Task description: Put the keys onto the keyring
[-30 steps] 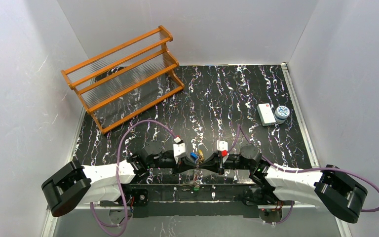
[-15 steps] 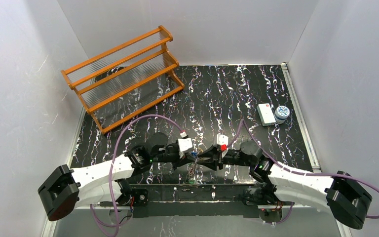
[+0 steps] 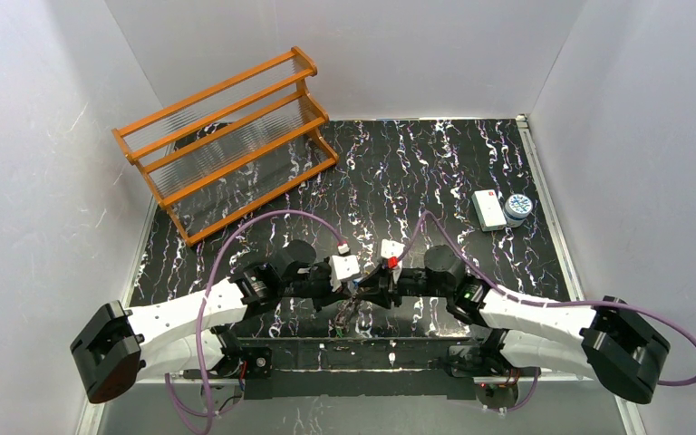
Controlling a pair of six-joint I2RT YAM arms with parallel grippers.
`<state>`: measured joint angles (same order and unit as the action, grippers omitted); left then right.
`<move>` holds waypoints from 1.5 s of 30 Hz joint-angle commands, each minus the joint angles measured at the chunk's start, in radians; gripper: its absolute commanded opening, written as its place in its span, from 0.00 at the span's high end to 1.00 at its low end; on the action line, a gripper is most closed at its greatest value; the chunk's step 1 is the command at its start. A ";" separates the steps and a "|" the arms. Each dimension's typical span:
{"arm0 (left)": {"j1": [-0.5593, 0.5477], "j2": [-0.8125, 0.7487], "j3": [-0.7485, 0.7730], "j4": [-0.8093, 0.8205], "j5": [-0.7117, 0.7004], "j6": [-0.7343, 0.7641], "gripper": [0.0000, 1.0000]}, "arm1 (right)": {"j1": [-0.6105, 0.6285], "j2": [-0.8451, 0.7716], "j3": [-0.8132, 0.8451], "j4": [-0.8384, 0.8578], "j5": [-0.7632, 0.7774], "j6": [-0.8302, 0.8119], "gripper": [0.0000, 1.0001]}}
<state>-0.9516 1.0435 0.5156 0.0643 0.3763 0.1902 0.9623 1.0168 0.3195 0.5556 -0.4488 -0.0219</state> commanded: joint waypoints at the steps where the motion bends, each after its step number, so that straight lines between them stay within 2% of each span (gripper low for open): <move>1: -0.011 0.001 0.036 -0.028 -0.008 0.014 1.00 | 0.003 0.055 0.045 0.053 -0.033 0.014 0.61; 14: -0.019 0.006 0.026 0.000 0.003 -0.002 1.00 | 0.003 0.122 0.063 0.092 -0.065 0.040 0.65; 21: -0.025 0.013 0.019 0.031 0.010 -0.018 1.00 | 0.002 0.164 0.103 0.040 -0.073 0.024 0.78; 25: -0.026 0.011 0.013 0.030 0.009 -0.021 1.00 | 0.003 0.160 0.112 0.008 -0.058 0.023 0.99; 31: -0.026 -0.009 0.000 0.031 0.003 -0.026 1.00 | 0.003 0.134 0.109 -0.030 -0.037 -0.014 0.99; 32: -0.026 -0.011 0.000 0.031 0.003 -0.028 1.00 | 0.003 0.130 0.111 -0.036 -0.037 -0.016 0.96; 34: -0.026 -0.012 0.000 0.031 0.001 -0.028 1.00 | 0.003 0.125 0.113 -0.044 -0.036 -0.019 0.78; 35: -0.026 -0.012 0.000 0.031 0.002 -0.028 1.00 | 0.003 0.123 0.113 -0.047 -0.036 -0.021 0.73; 41: -0.026 -0.009 0.000 0.031 0.001 -0.029 1.00 | 0.002 0.110 0.112 -0.073 -0.033 -0.034 0.66; 42: -0.026 -0.010 0.000 0.031 0.002 -0.029 1.00 | 0.003 0.108 0.110 -0.075 -0.034 -0.035 0.67; 45: -0.026 -0.008 0.001 0.031 0.002 -0.029 1.00 | 0.002 0.106 0.110 -0.075 -0.034 -0.039 0.93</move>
<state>-0.9722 1.0546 0.5167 0.0753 0.3668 0.1635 0.9623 1.1507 0.3923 0.4782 -0.4889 -0.0433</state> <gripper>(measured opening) 0.010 0.200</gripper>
